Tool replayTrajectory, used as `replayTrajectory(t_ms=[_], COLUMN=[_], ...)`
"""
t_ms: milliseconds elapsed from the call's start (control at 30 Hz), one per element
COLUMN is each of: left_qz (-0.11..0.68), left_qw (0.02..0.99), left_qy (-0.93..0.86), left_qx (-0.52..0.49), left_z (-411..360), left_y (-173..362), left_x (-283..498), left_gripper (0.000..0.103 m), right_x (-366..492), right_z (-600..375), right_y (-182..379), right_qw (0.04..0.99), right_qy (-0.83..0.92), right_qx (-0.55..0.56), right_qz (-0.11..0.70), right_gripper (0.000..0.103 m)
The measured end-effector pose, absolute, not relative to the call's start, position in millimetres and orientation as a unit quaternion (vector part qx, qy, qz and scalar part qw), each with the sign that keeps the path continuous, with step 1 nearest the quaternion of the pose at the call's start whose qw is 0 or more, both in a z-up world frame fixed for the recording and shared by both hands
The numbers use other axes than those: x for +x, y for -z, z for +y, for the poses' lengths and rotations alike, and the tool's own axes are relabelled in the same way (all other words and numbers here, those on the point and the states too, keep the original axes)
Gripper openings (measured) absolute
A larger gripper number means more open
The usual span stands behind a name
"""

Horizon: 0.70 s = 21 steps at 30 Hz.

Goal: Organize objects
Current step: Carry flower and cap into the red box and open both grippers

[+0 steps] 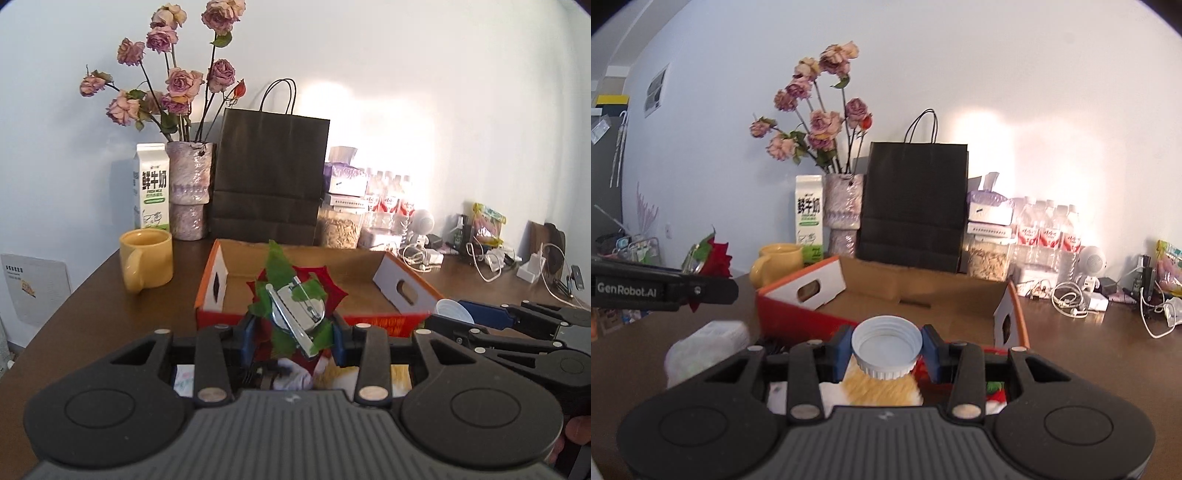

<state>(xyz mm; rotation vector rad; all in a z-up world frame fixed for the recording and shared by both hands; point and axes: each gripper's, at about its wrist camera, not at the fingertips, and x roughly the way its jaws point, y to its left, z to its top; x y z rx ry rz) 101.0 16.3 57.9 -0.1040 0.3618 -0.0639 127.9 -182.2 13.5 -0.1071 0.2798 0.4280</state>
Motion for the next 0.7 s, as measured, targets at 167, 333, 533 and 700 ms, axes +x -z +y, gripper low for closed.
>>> replayTrajectory(t_ms=[167, 333, 533, 700], left_qz=[0.189, 0.204, 0.217, 0.234], left_qw=[0.980, 0.976, 0.973, 0.970], left_qy=[0.027, 0.018, -0.010, -0.027], left_qx=[-0.061, -0.072, -0.076, -0.063], left_z=[9.5, 2.2, -4.4, -6.3], left_y=[-63.1, -59.5, -46.1, -30.6], left_x=[147.5, 192.4, 239.6, 260.4], left_gripper=[0.039, 0.039, 0.039, 0.039], right_x=[173.4, 221.0, 263.8, 279.0], right_z=[-177.6, -169.2, -158.4, -160.1], right_y=[-20.5, -17.2, -4.7, 9.5], right_qw=[0.968, 0.966, 0.963, 0.959], right_qy=[-0.202, -0.190, -0.179, -0.165], right_qx=[-0.039, -0.036, -0.027, -0.030], right_qz=[0.142, 0.170, 0.202, 0.230], right_gripper=[0.039, 0.039, 0.039, 0.039])
